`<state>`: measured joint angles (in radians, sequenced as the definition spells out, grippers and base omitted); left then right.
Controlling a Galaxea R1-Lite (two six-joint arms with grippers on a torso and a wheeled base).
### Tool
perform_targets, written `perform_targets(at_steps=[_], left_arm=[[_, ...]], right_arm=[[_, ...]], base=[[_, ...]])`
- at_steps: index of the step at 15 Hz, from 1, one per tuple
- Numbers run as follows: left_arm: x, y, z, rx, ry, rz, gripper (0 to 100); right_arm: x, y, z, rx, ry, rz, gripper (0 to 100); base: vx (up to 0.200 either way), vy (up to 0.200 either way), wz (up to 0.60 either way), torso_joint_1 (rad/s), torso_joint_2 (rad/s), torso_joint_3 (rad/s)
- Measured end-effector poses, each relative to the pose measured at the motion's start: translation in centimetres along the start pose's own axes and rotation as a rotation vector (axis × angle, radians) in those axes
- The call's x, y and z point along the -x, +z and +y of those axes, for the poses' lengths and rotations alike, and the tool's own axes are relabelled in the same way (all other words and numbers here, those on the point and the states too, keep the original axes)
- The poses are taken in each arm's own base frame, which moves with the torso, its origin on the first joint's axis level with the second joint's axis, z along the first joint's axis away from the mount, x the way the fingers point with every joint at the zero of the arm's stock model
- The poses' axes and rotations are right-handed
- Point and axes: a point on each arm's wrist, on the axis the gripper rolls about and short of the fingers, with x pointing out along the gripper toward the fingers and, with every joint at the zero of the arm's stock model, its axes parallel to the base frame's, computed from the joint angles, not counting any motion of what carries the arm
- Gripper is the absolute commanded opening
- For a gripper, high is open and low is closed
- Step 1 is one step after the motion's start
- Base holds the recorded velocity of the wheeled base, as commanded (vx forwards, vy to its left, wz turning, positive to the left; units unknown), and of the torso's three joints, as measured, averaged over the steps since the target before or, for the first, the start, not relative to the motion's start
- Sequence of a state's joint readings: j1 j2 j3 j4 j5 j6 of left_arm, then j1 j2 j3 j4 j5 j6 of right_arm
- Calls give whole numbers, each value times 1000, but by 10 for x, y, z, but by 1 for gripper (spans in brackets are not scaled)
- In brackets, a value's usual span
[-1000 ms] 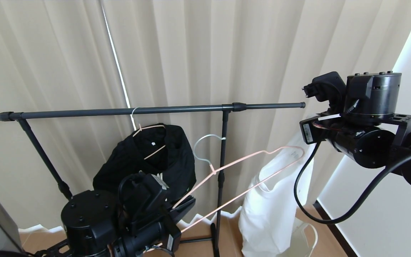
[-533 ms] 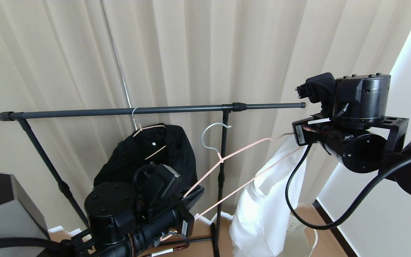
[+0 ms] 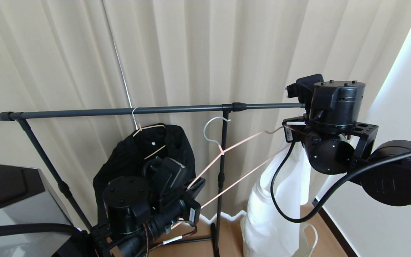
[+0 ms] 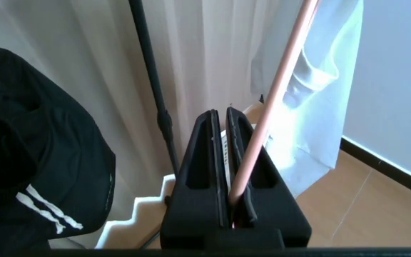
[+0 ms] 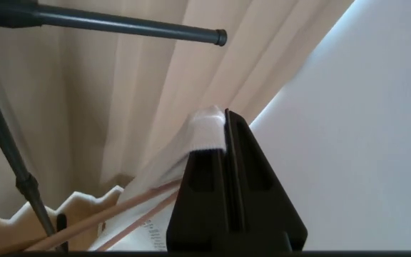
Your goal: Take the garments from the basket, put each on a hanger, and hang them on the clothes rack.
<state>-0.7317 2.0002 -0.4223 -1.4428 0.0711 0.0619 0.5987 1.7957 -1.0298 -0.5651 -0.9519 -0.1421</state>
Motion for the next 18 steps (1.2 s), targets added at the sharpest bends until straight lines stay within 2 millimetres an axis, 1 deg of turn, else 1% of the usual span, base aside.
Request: perform_targets(at_steps=[2,5,8,10,14,18], left_arm=[[-2,1,0,1,4,-4,0],[-6,3,-1,-1,36,-12,0],[-8,2,-2,-4,38,-12,0],[-9,2,-2,-5,38,-11,0],[-9,2,-2,-6,37,-12,0],[-10,2,-2,-8,38,-14,0]], right_arm=[[2,-2,5,6,10,0,0],[4,-3,8,11,15,2,0],[13,-4,12,16,32,-4,0],[25,-3,16,16,68,-16,0],[63,4,21,4,174,-62,0],[80,6,23,-16,225,-78,0]], base=[[0,0,0,0,0,0],[0,0,0,0,0,0],[0,0,0,0,0,0],[0,0,0,0,0,0],[0,0,0,0,0,0],[0,0,0,0,0,0]])
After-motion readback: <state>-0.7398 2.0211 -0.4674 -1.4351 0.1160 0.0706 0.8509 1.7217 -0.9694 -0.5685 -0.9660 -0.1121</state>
